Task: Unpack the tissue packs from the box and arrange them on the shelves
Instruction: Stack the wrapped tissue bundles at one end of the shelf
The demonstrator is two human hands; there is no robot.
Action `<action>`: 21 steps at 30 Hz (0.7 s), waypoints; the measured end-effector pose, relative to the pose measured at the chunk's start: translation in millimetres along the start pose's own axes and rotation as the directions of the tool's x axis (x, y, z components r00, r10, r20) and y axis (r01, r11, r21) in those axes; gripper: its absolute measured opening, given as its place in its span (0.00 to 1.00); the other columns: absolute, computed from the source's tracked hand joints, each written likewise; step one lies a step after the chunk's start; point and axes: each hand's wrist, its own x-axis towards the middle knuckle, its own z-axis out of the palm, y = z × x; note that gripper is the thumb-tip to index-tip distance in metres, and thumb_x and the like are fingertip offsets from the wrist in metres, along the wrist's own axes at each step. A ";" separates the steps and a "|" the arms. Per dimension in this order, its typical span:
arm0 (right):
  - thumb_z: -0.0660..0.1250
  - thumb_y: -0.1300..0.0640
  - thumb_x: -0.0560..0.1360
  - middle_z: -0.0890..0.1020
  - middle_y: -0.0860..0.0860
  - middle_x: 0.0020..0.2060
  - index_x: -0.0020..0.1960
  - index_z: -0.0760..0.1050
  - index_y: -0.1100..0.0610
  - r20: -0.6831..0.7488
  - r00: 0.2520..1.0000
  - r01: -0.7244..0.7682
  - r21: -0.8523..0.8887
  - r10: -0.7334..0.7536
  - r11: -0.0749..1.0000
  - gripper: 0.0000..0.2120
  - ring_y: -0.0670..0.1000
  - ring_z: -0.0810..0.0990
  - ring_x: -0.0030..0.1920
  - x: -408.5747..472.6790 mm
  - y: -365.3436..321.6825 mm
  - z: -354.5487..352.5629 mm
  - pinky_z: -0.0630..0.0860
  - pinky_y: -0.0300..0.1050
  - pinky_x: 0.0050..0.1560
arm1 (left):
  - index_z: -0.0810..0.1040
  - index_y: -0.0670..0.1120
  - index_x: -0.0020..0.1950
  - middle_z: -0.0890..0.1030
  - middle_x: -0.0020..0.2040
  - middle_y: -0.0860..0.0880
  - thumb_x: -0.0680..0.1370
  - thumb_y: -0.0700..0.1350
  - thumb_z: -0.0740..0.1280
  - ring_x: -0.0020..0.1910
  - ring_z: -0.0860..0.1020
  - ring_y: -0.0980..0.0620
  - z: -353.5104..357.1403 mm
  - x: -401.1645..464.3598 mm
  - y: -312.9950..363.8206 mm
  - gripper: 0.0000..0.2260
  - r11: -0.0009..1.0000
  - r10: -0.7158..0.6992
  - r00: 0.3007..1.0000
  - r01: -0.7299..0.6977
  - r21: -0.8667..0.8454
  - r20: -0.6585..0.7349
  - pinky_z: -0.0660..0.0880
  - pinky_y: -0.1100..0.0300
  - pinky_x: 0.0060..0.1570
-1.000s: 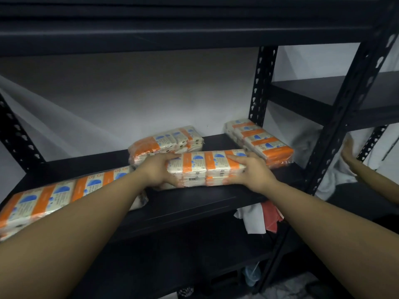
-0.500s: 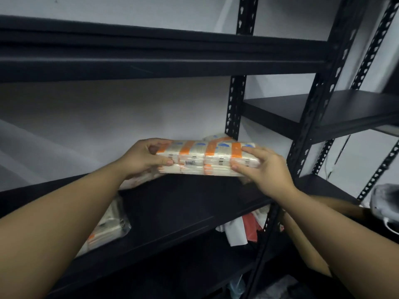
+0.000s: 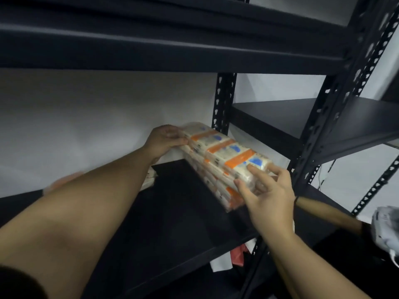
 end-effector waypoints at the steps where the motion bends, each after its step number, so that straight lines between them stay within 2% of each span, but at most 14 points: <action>1: 0.80 0.50 0.72 0.68 0.45 0.67 0.63 0.84 0.49 -0.010 1.000 0.001 -0.010 -0.001 1.000 0.21 0.49 0.74 0.68 0.2 5.3 5.3 0.79 0.52 0.66 | 0.83 0.37 0.59 0.87 0.52 0.44 0.69 0.34 0.81 0.52 0.86 0.50 7.2 7.6 -4.7 0.20 1.000 0.012 1.000 -0.012 0.006 0.009 0.81 0.62 0.50; 5: 0.79 0.49 0.72 0.66 0.46 0.69 0.64 0.83 0.49 -0.004 1.000 -0.012 -0.050 0.012 0.999 0.22 0.48 0.73 0.68 0.2 19.9 16.1 0.80 0.54 0.64 | 0.84 0.37 0.58 0.86 0.50 0.47 0.70 0.32 0.80 0.47 0.85 0.57 27.3 24.8 -19.6 0.17 0.999 0.032 0.999 -0.031 -0.012 0.022 0.81 0.64 0.49; 7: 0.79 0.49 0.72 0.66 0.46 0.68 0.64 0.83 0.48 -0.005 1.000 -0.017 -0.059 0.017 0.998 0.21 0.48 0.73 0.67 0.8 22.2 19.3 0.79 0.53 0.65 | 0.85 0.40 0.57 0.87 0.51 0.47 0.70 0.34 0.81 0.50 0.85 0.54 31.6 30.7 -26.7 0.16 1.000 0.023 0.999 -0.023 -0.013 0.026 0.82 0.61 0.52; 12: 0.79 0.49 0.72 0.66 0.46 0.68 0.64 0.83 0.49 0.024 0.999 -0.039 -0.077 0.041 0.996 0.22 0.44 0.71 0.66 -0.6 21.7 27.4 0.75 0.46 0.67 | 0.85 0.40 0.58 0.87 0.54 0.45 0.71 0.36 0.81 0.54 0.85 0.51 33.9 36.4 -39.8 0.16 0.999 0.010 1.000 -0.010 0.033 -0.005 0.81 0.62 0.53; 15: 0.79 0.49 0.72 0.65 0.45 0.68 0.67 0.81 0.48 0.068 0.996 -0.042 -0.110 0.050 0.993 0.24 0.40 0.67 0.66 0.7 19.3 28.7 0.73 0.43 0.67 | 0.85 0.45 0.53 0.86 0.52 0.49 0.70 0.38 0.82 0.51 0.84 0.54 35.0 37.4 -40.5 0.14 0.994 0.037 0.998 -0.032 0.104 -0.050 0.80 0.65 0.51; 18: 0.78 0.48 0.73 0.65 0.46 0.67 0.68 0.81 0.48 0.090 0.994 -0.042 -0.139 0.055 0.989 0.24 0.31 0.60 0.59 5.6 16.4 27.5 0.70 0.40 0.64 | 0.85 0.47 0.55 0.86 0.52 0.51 0.71 0.40 0.81 0.49 0.84 0.56 37.2 39.1 -38.4 0.14 0.974 0.078 0.995 -0.063 0.219 -0.061 0.79 0.70 0.50; 21: 0.78 0.47 0.73 0.64 0.46 0.67 0.69 0.80 0.48 0.114 0.991 -0.049 -0.166 0.069 0.985 0.25 0.31 0.59 0.59 9.2 14.7 27.1 0.68 0.38 0.63 | 0.85 0.49 0.56 0.85 0.51 0.52 0.73 0.41 0.80 0.49 0.84 0.54 43.7 38.8 -36.5 0.14 0.950 0.115 0.988 -0.078 0.301 -0.107 0.76 0.75 0.45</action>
